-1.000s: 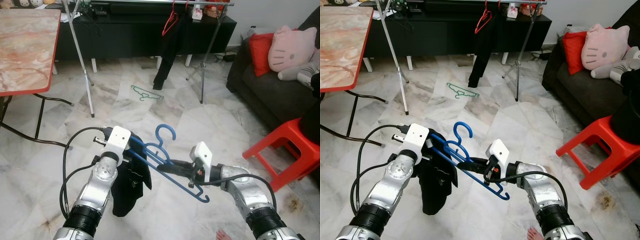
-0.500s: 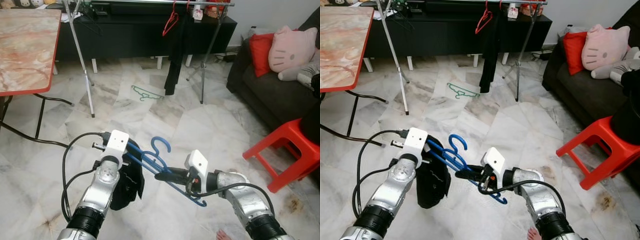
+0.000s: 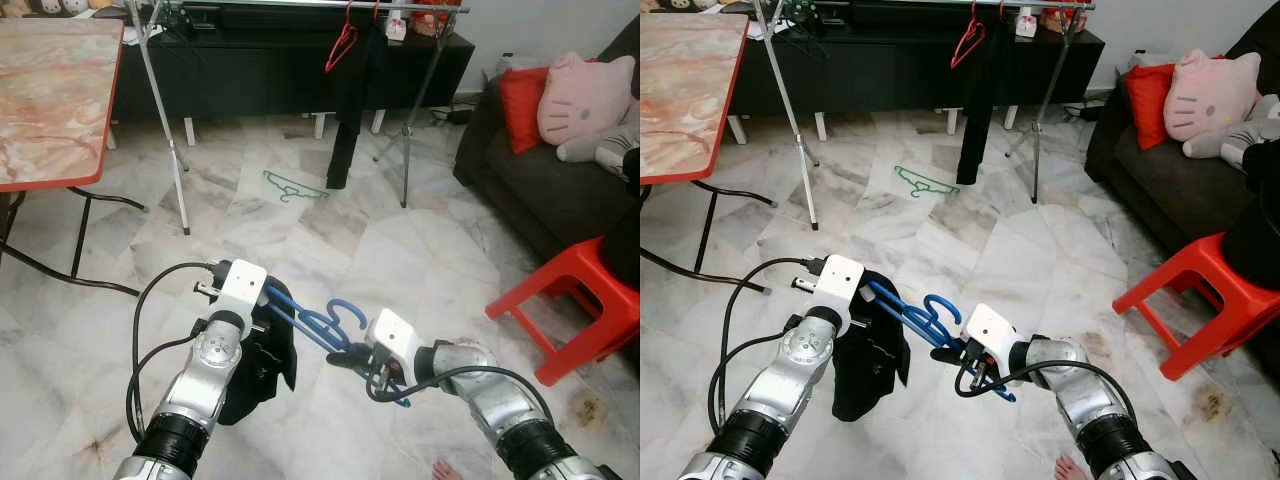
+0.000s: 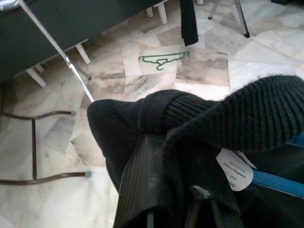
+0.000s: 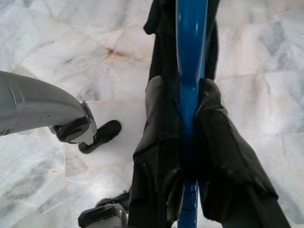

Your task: Hang hanger

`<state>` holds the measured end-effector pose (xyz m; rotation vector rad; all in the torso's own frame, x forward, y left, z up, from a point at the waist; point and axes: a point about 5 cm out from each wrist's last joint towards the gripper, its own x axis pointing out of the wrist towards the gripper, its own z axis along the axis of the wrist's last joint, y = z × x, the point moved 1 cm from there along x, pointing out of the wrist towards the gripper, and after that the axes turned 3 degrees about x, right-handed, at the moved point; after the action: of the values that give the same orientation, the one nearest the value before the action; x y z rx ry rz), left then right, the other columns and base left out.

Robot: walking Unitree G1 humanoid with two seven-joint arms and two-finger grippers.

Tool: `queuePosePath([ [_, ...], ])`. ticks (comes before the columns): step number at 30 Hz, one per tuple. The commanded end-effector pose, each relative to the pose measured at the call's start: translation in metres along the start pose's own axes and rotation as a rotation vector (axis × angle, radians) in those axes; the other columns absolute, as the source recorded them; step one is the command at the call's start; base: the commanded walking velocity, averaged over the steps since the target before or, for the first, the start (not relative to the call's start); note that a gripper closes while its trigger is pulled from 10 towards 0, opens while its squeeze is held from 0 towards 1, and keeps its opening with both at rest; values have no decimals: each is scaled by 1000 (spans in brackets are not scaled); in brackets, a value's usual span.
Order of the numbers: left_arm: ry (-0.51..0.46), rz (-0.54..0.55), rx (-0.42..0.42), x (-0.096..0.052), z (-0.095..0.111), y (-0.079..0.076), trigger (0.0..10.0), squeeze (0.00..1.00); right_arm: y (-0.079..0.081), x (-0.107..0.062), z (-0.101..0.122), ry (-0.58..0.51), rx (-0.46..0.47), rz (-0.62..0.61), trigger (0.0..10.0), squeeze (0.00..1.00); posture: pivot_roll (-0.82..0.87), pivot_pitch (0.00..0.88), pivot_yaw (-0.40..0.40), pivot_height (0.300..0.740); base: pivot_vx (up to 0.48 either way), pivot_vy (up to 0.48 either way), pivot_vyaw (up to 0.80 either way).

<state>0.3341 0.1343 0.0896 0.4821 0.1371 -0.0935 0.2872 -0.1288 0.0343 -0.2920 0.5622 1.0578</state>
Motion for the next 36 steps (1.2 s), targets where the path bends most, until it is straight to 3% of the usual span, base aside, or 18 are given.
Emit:
queuePosePath([
  [1, -54, 200, 62, 3, 9, 48, 0, 0, 6, -24, -62, 271, 88, 28, 0, 0, 9, 54, -147, 740, 0, 0, 0],
  [5, -47, 227, 30, 3, 8, 51, 0, 0, 2, -27, -70, 341, 49, -19, 0, 0, 5, 56, -147, 740, 0, 0, 0],
  [9, -93, 131, 40, 4, 14, 40, 0, 0, -3, -29, -77, 376, 44, -66, 0, 0, 4, 57, -146, 740, 0, 0, 0],
  [12, -161, -11, 98, 0, 19, 23, 1294, 0, -16, -24, -50, 170, 136, -168, 0, 0, 9, 57, -146, 740, 0, 0, 0],
  [14, -156, -30, 101, 0, 17, 22, 941, 0, -24, -24, -32, 42, 179, -211, 0, 0, 8, 56, -144, 740, 0, 0, 0],
  [15, -156, -30, 101, 0, 17, 22, 941, 0, -24, -24, -32, 42, 179, -211, 0, 0, 8, 56, -144, 740, 0, 0, 0],
  [16, -139, -13, 104, 0, 13, 24, 627, 0, -32, -26, -11, -116, 234, -231, 0, 0, 5, 56, -144, 740, 0, 0, 0],
  [18, -139, -13, 104, 0, 13, 24, 627, 0, -32, -26, -11, -116, 234, -231, 0, 0, 5, 56, -144, 740, 0, 0, 0],
  [21, -115, 33, 104, 1, 10, 29, 549, 0, -43, -32, 20, -304, 266, -247, 0, 0, 6, 56, -143, 740, 0, 0, 0],
  [26, -95, 83, 96, 3, 9, 33, 1098, 0, -47, -37, 42, -450, 304, -222, 0, 0, 6, 56, -143, 740, 0, 0, 0],
  [28, -94, 92, 85, 3, 8, 34, 941, 0, -44, -36, 43, -456, 298, -190, 0, 0, 5, 56, -142, 740, 0, 0, 0],
  [29, -95, 93, 81, 3, 8, 35, 314, 0, -42, -35, 42, -451, 292, -181, 0, 0, 5, 56, -142, 740, 0, 0, 0],
  [33, -104, 109, 62, 2, 9, 36, 353, 0, -32, -31, 33, -396, 295, -102, 0, 0, 7, 56, -142, 740, 0, 0, 0],
  [36, -132, 117, 43, 2, 13, 37, 627, 0, -10, -27, 18, -287, 235, 48, 0, 0, 6, 57, -142, 740, 0, 0, 0],
])
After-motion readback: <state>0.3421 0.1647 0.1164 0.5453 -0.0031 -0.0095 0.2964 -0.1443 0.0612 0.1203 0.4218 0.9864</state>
